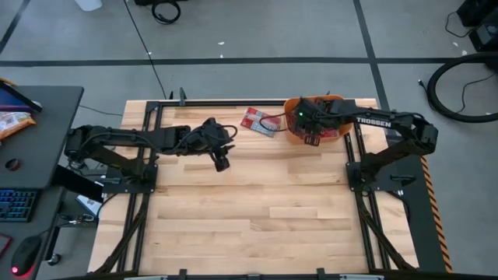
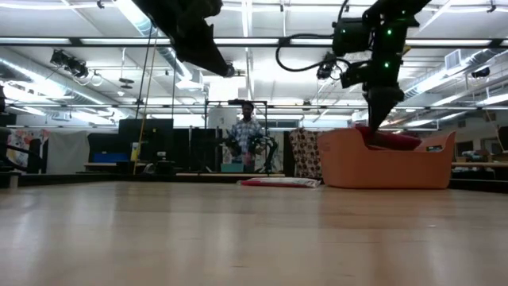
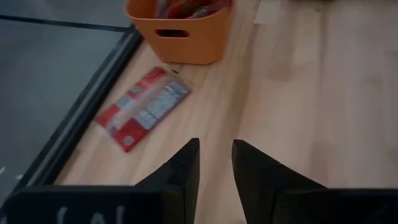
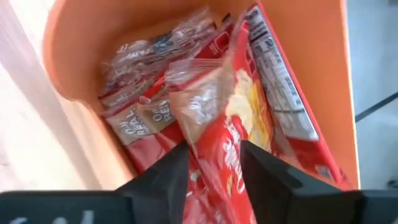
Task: Sort popcorn bags into baskets
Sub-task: Put the red popcorn bag into the orange bin
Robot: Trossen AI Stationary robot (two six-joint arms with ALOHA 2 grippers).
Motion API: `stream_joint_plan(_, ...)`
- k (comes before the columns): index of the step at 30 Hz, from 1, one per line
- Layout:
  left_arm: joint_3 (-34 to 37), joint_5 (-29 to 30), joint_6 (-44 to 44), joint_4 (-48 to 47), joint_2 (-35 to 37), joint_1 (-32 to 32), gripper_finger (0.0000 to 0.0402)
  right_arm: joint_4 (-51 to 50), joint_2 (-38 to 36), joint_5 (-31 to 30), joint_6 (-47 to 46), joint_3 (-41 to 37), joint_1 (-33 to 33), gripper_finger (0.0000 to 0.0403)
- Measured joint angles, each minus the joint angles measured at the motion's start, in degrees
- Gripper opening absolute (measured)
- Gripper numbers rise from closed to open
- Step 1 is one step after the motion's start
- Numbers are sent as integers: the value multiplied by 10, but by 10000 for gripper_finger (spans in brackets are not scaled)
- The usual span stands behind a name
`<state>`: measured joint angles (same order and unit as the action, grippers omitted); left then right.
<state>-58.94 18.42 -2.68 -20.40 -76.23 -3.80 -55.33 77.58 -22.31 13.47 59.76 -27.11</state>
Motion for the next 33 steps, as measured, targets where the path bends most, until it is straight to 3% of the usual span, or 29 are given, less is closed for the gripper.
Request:
stream_joint_plan(9, 1, 7, -6, 5, -25, -35, 98, -117, 0, 18, -113, 113, 1, 179)
stream_joint_plan(13, 1, -6, -25, 17, -37, -35, 99, -93, 0, 88, -125, 147, 3, 177)
stream_joint_plan(21, 1, -67, -64, 7, -36, -26, 98, 62, 0, 260, -138, 154, 20, 177)
stream_joint_plan(24, 1, -69, -78, 1, -13, -8, 97, 83, 0, 269, -168, 154, 29, 177)
stream_joint_plan(33, 8, 21, -58, -34, 84, 107, 63, 105, 27, 266, -247, 154, 108, 174)
